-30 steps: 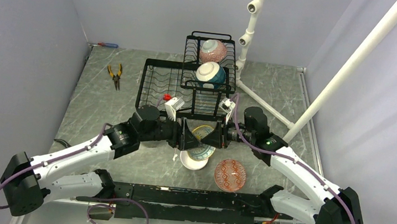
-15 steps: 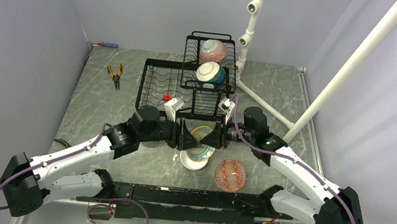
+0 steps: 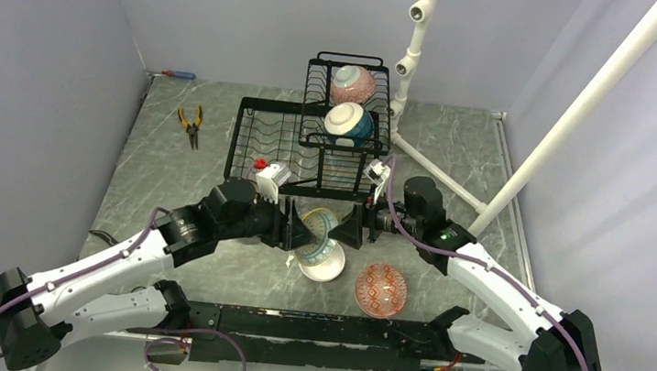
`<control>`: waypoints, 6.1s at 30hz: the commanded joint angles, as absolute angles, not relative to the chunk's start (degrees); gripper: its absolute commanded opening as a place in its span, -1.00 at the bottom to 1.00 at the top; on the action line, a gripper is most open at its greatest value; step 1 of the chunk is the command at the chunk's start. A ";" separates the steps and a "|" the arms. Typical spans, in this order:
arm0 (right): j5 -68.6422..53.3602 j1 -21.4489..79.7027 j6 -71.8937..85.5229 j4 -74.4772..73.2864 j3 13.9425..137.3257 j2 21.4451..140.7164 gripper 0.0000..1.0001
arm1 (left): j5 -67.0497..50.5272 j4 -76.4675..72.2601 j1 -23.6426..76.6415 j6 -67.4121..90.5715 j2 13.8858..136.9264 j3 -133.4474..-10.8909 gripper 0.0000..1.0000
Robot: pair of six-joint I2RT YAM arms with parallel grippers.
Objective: Load the bowls into the dish rack
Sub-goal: Pick up the bowl from the center of the board, then turn the bowl upside down on the dish rack.
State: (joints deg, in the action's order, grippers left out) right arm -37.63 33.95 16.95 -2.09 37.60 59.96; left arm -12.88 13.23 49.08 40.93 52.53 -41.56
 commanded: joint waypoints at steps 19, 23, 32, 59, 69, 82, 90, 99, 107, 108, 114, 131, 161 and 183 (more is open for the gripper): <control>-31.40 34.08 16.20 -1.92 38.95 57.74 0.91 | 13.32 35.93 40.65 25.26 54.62 -61.46 -0.95; -31.04 34.04 16.09 -2.25 38.82 57.66 0.93 | 7.93 34.30 34.59 23.33 58.18 -63.27 -0.95; -30.07 34.07 15.80 -2.89 38.32 57.13 0.99 | -7.73 30.65 18.88 18.21 68.56 -70.59 -0.95; -28.26 34.05 14.89 -4.83 36.11 54.11 0.99 | 12.02 29.87 13.18 4.10 104.92 -99.52 -0.95; -28.54 33.95 14.68 -5.91 36.98 54.05 0.99 | 17.85 32.38 13.23 2.70 114.37 -104.72 -0.95; -27.61 33.93 15.00 -5.93 37.49 54.72 0.99 | 23.66 36.06 13.56 2.11 122.75 -112.73 -0.95; -27.16 33.99 14.47 -6.33 37.79 55.28 0.99 | 30.18 36.23 15.48 -1.44 125.51 -114.35 -0.95; -27.26 33.94 14.42 -5.94 37.23 55.79 0.99 | 34.73 38.42 16.67 -2.34 129.26 -116.94 -0.95; -27.03 33.95 14.15 -6.28 37.27 55.91 0.99 | 30.78 40.37 17.02 -0.64 130.94 -118.35 -0.81; -26.93 33.97 14.15 -6.39 37.25 55.83 0.99 | 30.80 40.35 17.14 -0.66 131.17 -118.31 -0.79; -26.54 33.96 14.08 -6.69 37.01 55.29 0.99 | 30.79 41.62 17.98 -0.44 132.27 -118.59 -0.23; -27.34 33.94 14.14 -6.07 36.55 54.21 0.99 | 16.36 45.52 17.94 6.57 130.36 -121.45 0.54; -27.77 33.93 14.38 -6.19 36.91 54.29 0.99 | -0.10 40.82 16.26 10.45 121.73 -115.91 0.88; -28.11 33.99 14.07 -6.07 37.98 56.48 0.99 | -21.14 21.49 16.30 24.85 111.13 -90.25 0.07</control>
